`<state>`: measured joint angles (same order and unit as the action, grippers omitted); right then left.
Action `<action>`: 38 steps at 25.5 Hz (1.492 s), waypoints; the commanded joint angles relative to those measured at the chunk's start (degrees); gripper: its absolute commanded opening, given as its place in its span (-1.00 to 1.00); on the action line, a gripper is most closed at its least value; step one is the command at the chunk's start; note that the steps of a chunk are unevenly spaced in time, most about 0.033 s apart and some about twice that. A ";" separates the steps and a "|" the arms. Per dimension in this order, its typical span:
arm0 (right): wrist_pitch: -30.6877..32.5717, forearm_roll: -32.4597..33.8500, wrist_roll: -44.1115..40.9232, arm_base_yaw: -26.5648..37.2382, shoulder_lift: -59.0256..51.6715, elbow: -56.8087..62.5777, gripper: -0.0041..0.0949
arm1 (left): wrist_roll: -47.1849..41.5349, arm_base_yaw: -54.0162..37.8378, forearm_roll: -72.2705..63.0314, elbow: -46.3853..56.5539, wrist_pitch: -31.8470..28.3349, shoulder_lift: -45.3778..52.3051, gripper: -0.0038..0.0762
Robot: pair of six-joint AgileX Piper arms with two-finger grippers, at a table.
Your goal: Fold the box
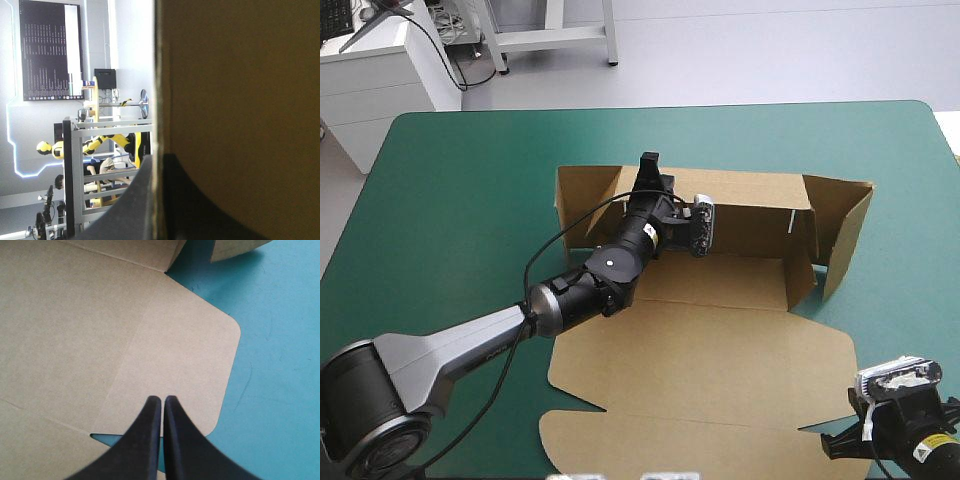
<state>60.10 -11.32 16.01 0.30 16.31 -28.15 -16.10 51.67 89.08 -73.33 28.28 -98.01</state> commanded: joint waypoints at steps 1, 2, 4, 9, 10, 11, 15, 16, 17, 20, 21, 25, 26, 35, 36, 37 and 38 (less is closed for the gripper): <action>-3.17 -0.36 0.37 0.43 0.56 -1.55 -0.92 | -1.54 0.16 2.77 -1.48 0.77 2.48 -0.93; -3.17 -0.36 0.37 0.43 0.56 -1.55 -0.92 | -1.76 0.16 2.77 -1.48 0.50 2.25 -0.92; -3.17 -0.36 0.37 0.43 0.56 -1.55 -0.92 | -1.76 0.16 3.21 -1.48 -0.74 1.84 -0.93; -3.17 -0.25 0.37 0.43 0.56 -1.55 -0.92 | -2.05 0.25 8.64 -1.48 -3.08 -0.14 -0.93; -3.17 -0.25 0.37 0.43 0.56 -1.55 -0.92 | -2.05 0.25 8.64 -1.48 -2.81 -0.41 -0.93; -3.17 -0.25 0.37 0.43 0.56 -1.55 -0.92 | -2.05 0.25 8.53 -1.48 -2.39 -0.88 -0.93; -3.17 -0.25 0.37 0.43 0.56 -1.55 -0.92 | -2.48 0.25 8.56 -1.48 -0.91 -1.69 -0.93; -3.17 -0.25 0.37 0.43 0.56 -1.55 -0.92 | -3.62 0.25 8.56 -1.48 -0.76 -1.62 -0.93; -3.17 -0.25 0.37 0.43 0.56 -1.55 -0.92 | -4.92 0.25 8.56 -1.48 -0.47 -1.62 -0.93; -3.17 -0.25 0.37 0.43 0.56 -1.55 -0.92 | -9.23 0.25 8.56 -1.48 3.46 -1.62 -0.93; -3.17 -0.25 0.37 0.43 0.56 -1.55 -0.92 | -9.75 0.25 8.56 -1.48 5.02 -1.62 -0.93; -3.17 -0.25 0.25 0.43 0.56 -1.55 -0.92 | -9.75 0.25 8.56 -1.48 9.74 -1.51 -0.93; -3.17 -0.25 0.25 0.43 0.56 -1.55 -0.92 | -9.75 0.25 8.56 -1.48 9.88 -1.51 -0.93; -3.17 -0.25 0.25 0.43 0.56 -1.55 -0.92 | -13.76 0.25 8.67 -1.48 9.73 -1.51 -0.93; -3.17 -0.25 0.25 0.43 0.56 -1.55 -0.92 | -13.76 0.25 8.67 -1.48 8.71 -1.51 -0.93; -3.17 -0.25 0.25 0.43 0.56 -1.55 -0.92 | -13.63 0.25 8.67 -1.48 7.92 -1.51 -0.93; -3.17 -0.25 0.25 0.43 0.56 -1.55 -0.92 | -13.63 0.25 8.67 -1.48 7.18 -1.51 -0.92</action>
<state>60.10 -11.32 16.01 0.30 16.31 -28.15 -28.17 51.79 96.55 -73.43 35.95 -102.02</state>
